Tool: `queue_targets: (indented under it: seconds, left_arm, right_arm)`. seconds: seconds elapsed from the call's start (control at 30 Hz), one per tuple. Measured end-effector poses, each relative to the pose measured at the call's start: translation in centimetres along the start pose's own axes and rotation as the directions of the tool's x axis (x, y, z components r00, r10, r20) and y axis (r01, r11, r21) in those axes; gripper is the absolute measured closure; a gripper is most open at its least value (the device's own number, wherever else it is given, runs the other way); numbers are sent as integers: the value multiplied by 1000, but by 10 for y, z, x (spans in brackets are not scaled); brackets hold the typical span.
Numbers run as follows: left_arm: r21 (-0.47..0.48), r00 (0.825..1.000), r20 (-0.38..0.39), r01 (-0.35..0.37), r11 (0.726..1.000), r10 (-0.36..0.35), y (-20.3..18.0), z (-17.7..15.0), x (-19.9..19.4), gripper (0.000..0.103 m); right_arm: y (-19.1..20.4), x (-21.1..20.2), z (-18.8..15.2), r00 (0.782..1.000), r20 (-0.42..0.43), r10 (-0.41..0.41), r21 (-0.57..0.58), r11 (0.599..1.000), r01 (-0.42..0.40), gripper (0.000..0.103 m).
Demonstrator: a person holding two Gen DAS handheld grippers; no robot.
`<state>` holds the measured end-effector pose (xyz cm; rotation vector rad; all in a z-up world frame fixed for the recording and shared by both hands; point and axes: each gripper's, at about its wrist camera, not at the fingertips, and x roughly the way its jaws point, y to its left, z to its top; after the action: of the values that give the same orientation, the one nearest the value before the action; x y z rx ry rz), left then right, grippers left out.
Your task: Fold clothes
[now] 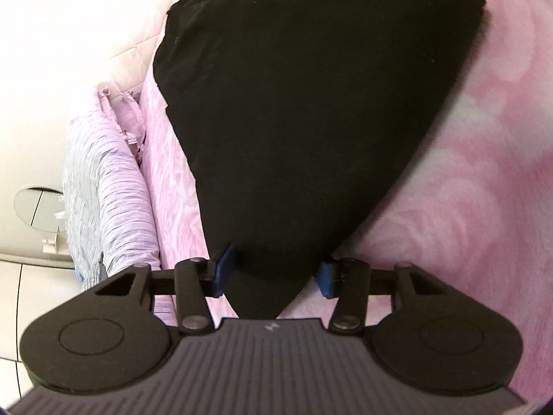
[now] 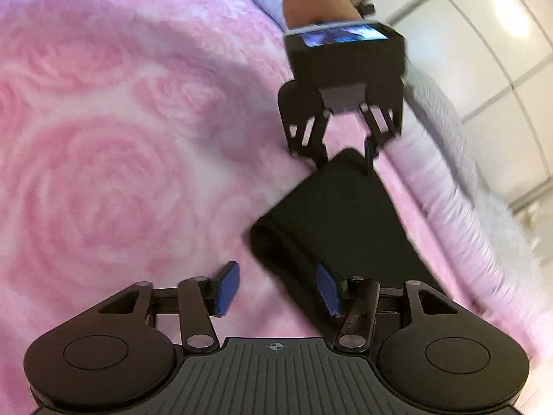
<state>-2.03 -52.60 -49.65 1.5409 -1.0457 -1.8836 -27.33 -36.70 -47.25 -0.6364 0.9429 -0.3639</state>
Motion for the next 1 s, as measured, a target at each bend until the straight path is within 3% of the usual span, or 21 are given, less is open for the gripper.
queue_targets:
  seconds: [0.23, 0.37, 0.5, 0.53, 0.63, 0.67, 0.73, 0.9, 1.0]
  left_arm:
    - [-20, 1000, 12, -2, 1000, 2, 2, -3, 2, 52]
    - [-29, 1000, 15, -3, 1000, 4, 1, -5, 1, 52]
    - [-54, 999, 23, 46, 997, -44, 3, -8, -1, 69]
    - [-58, 998, 23, 57, 997, -56, 4, -9, -2, 72]
    - [-59, 998, 17, 69, 996, -68, 5, -7, -4, 85]
    - [-69, 998, 14, 67, 995, -66, 7, -6, -5, 87]
    - [-100, 998, 8, 61, 993, -60, 13, -3, -9, 92]
    - [-144, 999, 4, 51, 988, -51, 25, 0, -37, 95]
    - [-171, 996, -17, 85, 982, -89, 21, -1, -67, 95]
  right_arm:
    - [-11, 14, -36, 996, -24, -86, -135, 987, 82, 48]
    - [-29, 34, -45, 990, -35, -135, -158, 979, 128, 48]
    - [-33, 43, -41, 990, -24, -136, -179, 975, 130, 48]
    - [-34, 42, -42, 993, -24, -120, -174, 978, 114, 51]
    - [-36, 35, -45, 997, -23, -76, -159, 985, 72, 86]
    - [-36, 32, -46, 997, -14, -73, -154, 986, 70, 93]
    - [-40, 27, -43, 998, -17, -56, -129, 990, 54, 95]
    - [-48, 12, -25, 999, -31, -22, -87, 996, 19, 96]
    - [-39, -11, -6, 1000, -14, 19, -58, 998, -20, 96]
